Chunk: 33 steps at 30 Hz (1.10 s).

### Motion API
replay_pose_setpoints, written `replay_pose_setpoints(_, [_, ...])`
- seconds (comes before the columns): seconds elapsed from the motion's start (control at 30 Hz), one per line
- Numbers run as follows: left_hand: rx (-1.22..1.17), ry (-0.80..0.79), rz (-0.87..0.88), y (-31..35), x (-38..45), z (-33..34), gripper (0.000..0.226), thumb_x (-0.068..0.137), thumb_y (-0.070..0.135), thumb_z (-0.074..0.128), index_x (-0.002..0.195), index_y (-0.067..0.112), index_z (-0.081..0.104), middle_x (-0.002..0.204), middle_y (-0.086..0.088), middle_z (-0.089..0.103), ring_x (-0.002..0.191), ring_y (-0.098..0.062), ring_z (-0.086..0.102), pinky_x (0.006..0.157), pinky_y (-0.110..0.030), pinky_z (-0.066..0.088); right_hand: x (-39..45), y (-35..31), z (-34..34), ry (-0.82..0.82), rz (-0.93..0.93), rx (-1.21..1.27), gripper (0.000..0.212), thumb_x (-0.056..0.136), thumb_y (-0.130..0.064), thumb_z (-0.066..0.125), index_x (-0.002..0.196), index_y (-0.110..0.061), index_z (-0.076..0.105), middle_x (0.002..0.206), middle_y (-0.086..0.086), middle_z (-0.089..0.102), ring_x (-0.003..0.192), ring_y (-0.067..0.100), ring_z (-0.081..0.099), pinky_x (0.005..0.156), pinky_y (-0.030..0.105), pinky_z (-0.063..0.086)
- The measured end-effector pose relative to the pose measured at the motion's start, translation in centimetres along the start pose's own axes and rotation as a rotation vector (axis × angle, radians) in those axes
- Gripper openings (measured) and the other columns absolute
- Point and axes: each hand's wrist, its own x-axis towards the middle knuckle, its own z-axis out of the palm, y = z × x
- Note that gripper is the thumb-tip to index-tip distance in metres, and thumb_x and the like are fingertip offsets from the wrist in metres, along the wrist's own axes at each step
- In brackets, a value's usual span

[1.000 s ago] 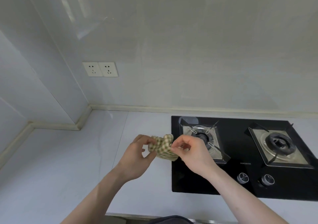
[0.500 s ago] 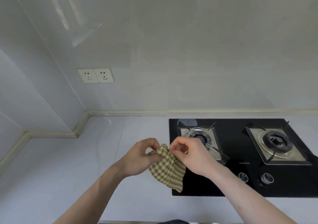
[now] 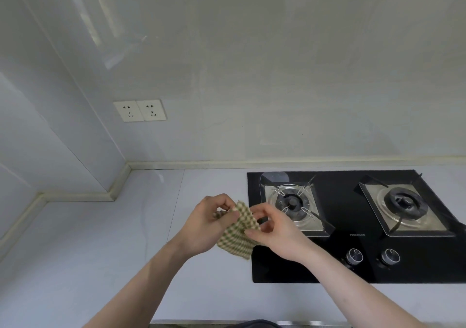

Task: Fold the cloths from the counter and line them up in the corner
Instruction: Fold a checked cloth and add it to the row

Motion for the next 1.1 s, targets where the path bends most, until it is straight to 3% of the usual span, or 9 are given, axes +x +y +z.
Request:
replay_pose_setpoints(0.07, [0.035, 0.043, 0.010, 0.1, 0.1, 0.1, 0.010, 0.098, 0.026, 0.066, 0.088, 0.023, 0.068, 0.096, 0.011, 0.068, 0.103, -0.004, 0.056, 0.086, -0.024, 0.043, -0.1, 0.8, 0.9, -0.041, 0.020, -0.049, 0.034, 0.078, -0.039, 0.082, 0.108, -0.035, 0.068, 0.104, -0.014, 0.072, 0.076, 0.009, 0.063, 0.079, 0.033, 0.057])
replay_pose_setpoints(0.23, [0.113, 0.174, -0.056, -1.1, 0.3, -0.5, 0.010, 0.095, 0.033, 0.067, 0.086, 0.031, 0.065, 0.098, 0.013, 0.068, 0.097, 0.002, 0.061, 0.075, -0.021, 0.045, 0.4, 2.2, 1.7, 0.091, 0.062, -0.146, 0.008, 0.085, -0.036, 0.077, 0.088, -0.029, 0.075, 0.081, -0.007, 0.075, 0.073, 0.009, 0.068, 0.080, 0.038, 0.057])
replay_pose_setpoints(0.3, [0.234, 0.256, -0.064, -2.3, 0.1, -0.9, 0.009, 0.094, 0.032, 0.066, 0.085, 0.032, 0.064, 0.099, 0.014, 0.067, 0.106, 0.003, 0.057, 0.077, -0.021, 0.045, 0.6, 2.0, 1.4, 0.182, 0.055, -0.167, 0.005, 0.089, -0.034, 0.074, 0.088, -0.029, 0.076, 0.080, -0.010, 0.075, 0.074, 0.003, 0.067, 0.078, 0.033, 0.057])
replay_pose_setpoints(0.4, [0.330, 0.311, -0.082, -3.9, -0.3, -1.2, 0.012, 0.093, 0.024, 0.067, 0.084, 0.031, 0.063, 0.090, 0.016, 0.066, 0.098, 0.002, 0.054, 0.075, -0.025, 0.042, 0.8, 1.1, 0.8, 0.204, 0.002, -0.214, 0.005, 0.096, -0.031, 0.067, 0.092, -0.030, 0.071, 0.084, -0.013, 0.073, 0.077, 0.000, 0.065, 0.075, 0.024, 0.053])
replay_pose_setpoints(0.5, [-0.017, 0.224, -0.226, -4.2, -0.5, -1.5, 0.006, 0.093, 0.015, 0.066, 0.092, 0.020, 0.063, 0.086, 0.005, 0.071, 0.072, -0.011, 0.055, 0.067, -0.025, 0.040, 0.9, 0.2, 0.7, 0.110, -0.059, -0.281, 0.005, 0.100, -0.030, 0.057, 0.097, -0.032, 0.060, 0.089, -0.013, 0.071, 0.075, 0.004, 0.066, 0.072, 0.030, 0.054])
replay_pose_setpoints(0.63, [-0.173, 0.024, -0.335, -4.4, -0.3, -1.6, 0.020, 0.091, 0.022, 0.075, 0.110, 0.023, 0.067, 0.093, -0.003, 0.078, 0.087, -0.011, 0.065, 0.079, -0.029, 0.044, 1.7, -1.0, 0.7, 0.098, -0.109, -0.360, 0.008, 0.102, -0.029, 0.053, 0.096, -0.032, 0.058, 0.078, -0.008, 0.070, 0.065, 0.007, 0.061, 0.065, 0.034, 0.049])
replay_pose_setpoints(0.8, [0.050, 0.000, -0.272, -5.8, -0.2, -1.0, 0.007, 0.091, 0.036, 0.075, 0.089, 0.030, 0.078, 0.093, 0.001, 0.076, 0.082, -0.014, 0.066, 0.076, -0.028, 0.050, 2.9, -1.0, 0.4, 0.047, -0.096, -0.393, 0.017, 0.093, -0.050, 0.066, 0.099, -0.036, 0.070, 0.094, -0.011, 0.074, 0.092, 0.007, 0.068, 0.085, 0.037, 0.055])
replay_pose_setpoints(0.93, [0.075, 0.248, -0.186, -6.1, -0.1, -1.8, 0.008, 0.095, 0.029, 0.073, 0.087, 0.028, 0.074, 0.090, 0.013, 0.073, 0.087, -0.001, 0.063, 0.077, -0.019, 0.045, 2.9, -0.5, -1.3, -0.028, -0.027, -0.535, 0.024, 0.081, -0.045, 0.082, 0.099, -0.031, 0.074, 0.090, -0.015, 0.069, 0.081, -0.001, 0.061, 0.072, 0.026, 0.048])
replay_pose_setpoints(1.1, [0.115, 0.374, 0.019, -5.6, -1.7, -2.6, 0.012, 0.096, 0.018, 0.072, 0.089, 0.023, 0.065, 0.089, 0.013, 0.068, 0.091, -0.006, 0.061, 0.084, -0.007, 0.040, 1.7, 0.1, -2.7, 0.062, -0.046, -0.585, 0.008, 0.091, -0.038, 0.074, 0.094, -0.031, 0.075, 0.089, -0.018, 0.069, 0.084, -0.002, 0.061, 0.073, 0.024, 0.048])
